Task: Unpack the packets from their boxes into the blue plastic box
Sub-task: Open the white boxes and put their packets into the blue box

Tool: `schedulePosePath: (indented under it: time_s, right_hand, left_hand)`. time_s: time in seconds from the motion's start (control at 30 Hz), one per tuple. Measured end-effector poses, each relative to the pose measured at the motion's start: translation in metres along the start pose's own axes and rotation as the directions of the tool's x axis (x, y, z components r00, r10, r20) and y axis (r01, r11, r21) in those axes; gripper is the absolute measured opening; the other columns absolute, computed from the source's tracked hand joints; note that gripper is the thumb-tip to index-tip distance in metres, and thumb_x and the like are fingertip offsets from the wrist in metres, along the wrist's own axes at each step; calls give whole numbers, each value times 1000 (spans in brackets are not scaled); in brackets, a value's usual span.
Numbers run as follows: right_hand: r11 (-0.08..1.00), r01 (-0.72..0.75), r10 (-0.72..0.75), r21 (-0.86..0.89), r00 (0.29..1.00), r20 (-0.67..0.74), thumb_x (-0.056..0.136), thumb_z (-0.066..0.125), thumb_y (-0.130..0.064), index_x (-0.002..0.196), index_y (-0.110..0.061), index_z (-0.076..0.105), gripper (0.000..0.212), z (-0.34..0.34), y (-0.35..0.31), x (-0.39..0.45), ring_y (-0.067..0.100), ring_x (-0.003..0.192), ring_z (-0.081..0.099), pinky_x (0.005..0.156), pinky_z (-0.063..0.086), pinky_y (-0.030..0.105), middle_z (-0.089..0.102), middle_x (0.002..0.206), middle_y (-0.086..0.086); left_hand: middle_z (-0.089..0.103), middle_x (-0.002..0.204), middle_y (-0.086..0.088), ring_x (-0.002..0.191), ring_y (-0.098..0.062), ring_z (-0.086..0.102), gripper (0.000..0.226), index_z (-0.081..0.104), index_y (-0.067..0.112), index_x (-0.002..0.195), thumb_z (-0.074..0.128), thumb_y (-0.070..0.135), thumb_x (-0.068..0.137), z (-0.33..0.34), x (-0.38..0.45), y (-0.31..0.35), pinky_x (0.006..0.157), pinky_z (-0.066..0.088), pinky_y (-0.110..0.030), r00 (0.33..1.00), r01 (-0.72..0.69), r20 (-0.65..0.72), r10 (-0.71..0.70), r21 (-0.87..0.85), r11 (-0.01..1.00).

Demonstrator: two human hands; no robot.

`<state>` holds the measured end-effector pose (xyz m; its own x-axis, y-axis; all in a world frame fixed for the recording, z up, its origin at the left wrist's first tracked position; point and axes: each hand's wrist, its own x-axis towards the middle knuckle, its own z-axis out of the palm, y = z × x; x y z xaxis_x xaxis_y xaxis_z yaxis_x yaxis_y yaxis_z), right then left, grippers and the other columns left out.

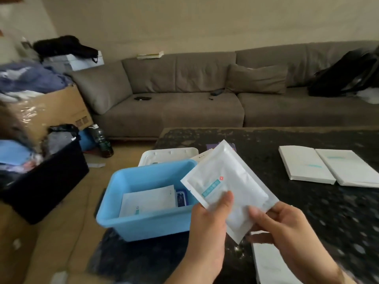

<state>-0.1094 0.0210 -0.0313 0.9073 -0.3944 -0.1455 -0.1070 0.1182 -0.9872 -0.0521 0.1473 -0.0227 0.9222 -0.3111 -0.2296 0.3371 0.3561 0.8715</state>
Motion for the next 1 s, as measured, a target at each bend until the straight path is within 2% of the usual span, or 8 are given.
schedulePosePath:
  time_s: [0.13,0.2,0.3,0.47,0.57,0.7,0.87,1.0]
  right_hand:
    - [998,-41,47,-51,991,128,80,67,-19,112,-12,67,33,10,-10,16,22,72,74,55,56,30,77,92,8]
    - [995,-16,32,-99,986,161,80,65,-23,116,-15,65,36,19,-19,27,20,79,74,58,57,32,77,97,4]
    - [976,106,-77,-191,985,152,87,62,-24,121,-22,62,34,45,-36,51,17,87,74,65,61,37,76,100,-5]
    - [888,213,-137,-408,968,209,92,64,-18,128,-28,47,41,109,-50,99,14,83,71,59,62,34,71,100,-5]
    - [858,161,-25,-489,962,273,93,63,-14,134,-25,41,48,137,-40,118,20,87,69,57,61,30,67,108,4]
    - [730,162,104,-664,934,342,93,62,-15,135,-30,33,54,157,-23,127,27,99,65,70,62,37,59,120,7]
    - [539,225,164,-812,917,363,91,66,-20,146,-27,24,70,166,-9,131,22,105,61,93,54,36,54,117,1]
    - [457,248,199,-854,908,370,88,70,-23,148,-25,23,76,168,-7,128,20,100,62,88,55,31,55,121,3]
  left_hand:
    - [75,95,8,96,-17,71,28,70,37,99,76,36,72,-36,15,36,87,58,-47,985,-153,-53,162,143,978]
    - [77,95,1,93,-19,72,15,76,31,94,71,19,85,-62,25,66,82,58,-46,970,-234,8,242,285,930]
    - [77,96,-8,89,-22,72,34,69,26,112,66,1,88,-98,46,107,72,55,-35,951,-304,74,300,407,861]
    - [77,92,-3,83,-14,72,38,62,25,122,67,5,90,-138,89,146,69,57,-31,924,-336,73,374,620,709]
    - [73,84,5,79,-9,69,25,69,27,104,71,8,87,-162,109,156,76,54,-32,927,-249,60,371,836,489]
    - [67,88,12,84,-5,63,13,69,35,93,72,23,87,-184,113,152,78,54,-29,944,-126,98,316,990,69]
    - [67,87,12,91,-12,58,3,66,33,91,64,32,93,-185,111,133,87,43,-33,922,-82,248,299,876,-475]
    - [61,78,9,89,-19,44,8,66,27,87,63,21,91,-183,118,120,91,31,-38,923,-28,285,260,722,-692]
